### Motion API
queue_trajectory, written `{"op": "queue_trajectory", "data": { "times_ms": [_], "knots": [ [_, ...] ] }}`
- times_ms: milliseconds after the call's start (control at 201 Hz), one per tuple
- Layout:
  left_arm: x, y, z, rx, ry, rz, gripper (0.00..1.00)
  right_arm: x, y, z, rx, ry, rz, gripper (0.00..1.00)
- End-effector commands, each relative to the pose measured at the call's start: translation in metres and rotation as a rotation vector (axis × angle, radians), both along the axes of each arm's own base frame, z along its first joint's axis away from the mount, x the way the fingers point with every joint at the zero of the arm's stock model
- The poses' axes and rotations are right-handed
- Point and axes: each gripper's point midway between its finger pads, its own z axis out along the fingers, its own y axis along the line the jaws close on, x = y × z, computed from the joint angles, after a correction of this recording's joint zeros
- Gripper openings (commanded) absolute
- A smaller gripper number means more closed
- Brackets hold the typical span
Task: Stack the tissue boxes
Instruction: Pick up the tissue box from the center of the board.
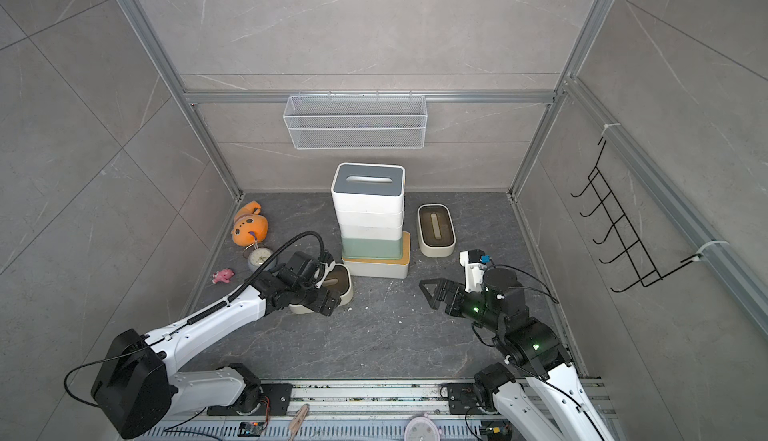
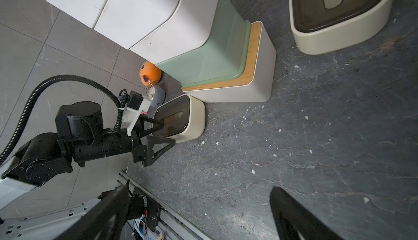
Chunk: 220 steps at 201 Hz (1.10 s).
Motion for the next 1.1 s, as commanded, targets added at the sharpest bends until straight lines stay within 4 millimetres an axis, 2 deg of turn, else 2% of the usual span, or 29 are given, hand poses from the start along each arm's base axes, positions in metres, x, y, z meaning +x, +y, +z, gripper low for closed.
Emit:
{"op": "queue_trajectory", "data": {
  "times_ms": [0,399,813,1092],
  "knots": [
    [0.007,-0.009,0.006,-0.013,-0.033,-0.046,1.0,-0.007,-0.003,-0.004,0.002,0.018,0.001,1.0],
    [0.008,-0.015,-0.005,0.009,0.024,-0.061,1.0,-0.01,-0.002,-0.01,0.019,0.04,-0.001,1.0],
    [0.027,-0.006,-0.004,0.08,-0.034,-0.003,1.0,-0.009,0.0,-0.018,0.037,0.063,-0.005,1.0],
    [0.03,-0.012,-0.006,0.056,-0.04,-0.017,1.0,-0.008,0.001,-0.017,0.038,0.067,-0.001,1.0]
  ]
}}
